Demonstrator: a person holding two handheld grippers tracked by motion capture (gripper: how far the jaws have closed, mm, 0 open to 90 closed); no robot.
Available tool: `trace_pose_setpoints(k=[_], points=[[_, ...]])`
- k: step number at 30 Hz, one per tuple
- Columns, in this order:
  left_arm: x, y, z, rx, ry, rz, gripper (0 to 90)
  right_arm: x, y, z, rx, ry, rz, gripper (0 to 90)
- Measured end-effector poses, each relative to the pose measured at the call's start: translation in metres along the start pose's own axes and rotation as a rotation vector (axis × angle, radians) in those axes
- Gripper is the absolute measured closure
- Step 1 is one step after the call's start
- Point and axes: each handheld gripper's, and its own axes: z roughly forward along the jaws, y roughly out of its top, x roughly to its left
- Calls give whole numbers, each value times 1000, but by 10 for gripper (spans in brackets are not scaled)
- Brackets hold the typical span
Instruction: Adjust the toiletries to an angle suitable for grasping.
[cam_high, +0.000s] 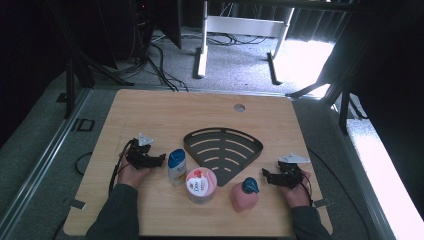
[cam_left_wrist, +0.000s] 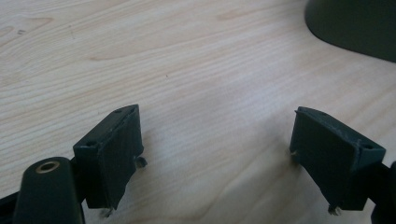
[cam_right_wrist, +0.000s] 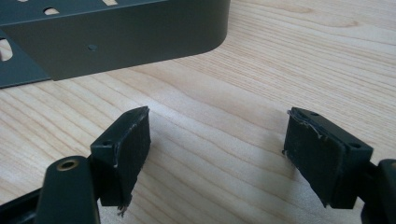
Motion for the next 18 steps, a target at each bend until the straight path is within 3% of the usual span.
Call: trace_pose_setpoints(k=[12, 16, 18], points=[[1, -1, -1, -1, -45, 45, 165, 0, 0, 0, 0, 0, 1, 222], [2, -3, -7, 9, -98, 95, 263, 0, 0, 0, 1, 2, 0, 216], [3, -5, -12, 14, -104, 103, 324, 0, 1, 1, 2, 3, -1, 212]])
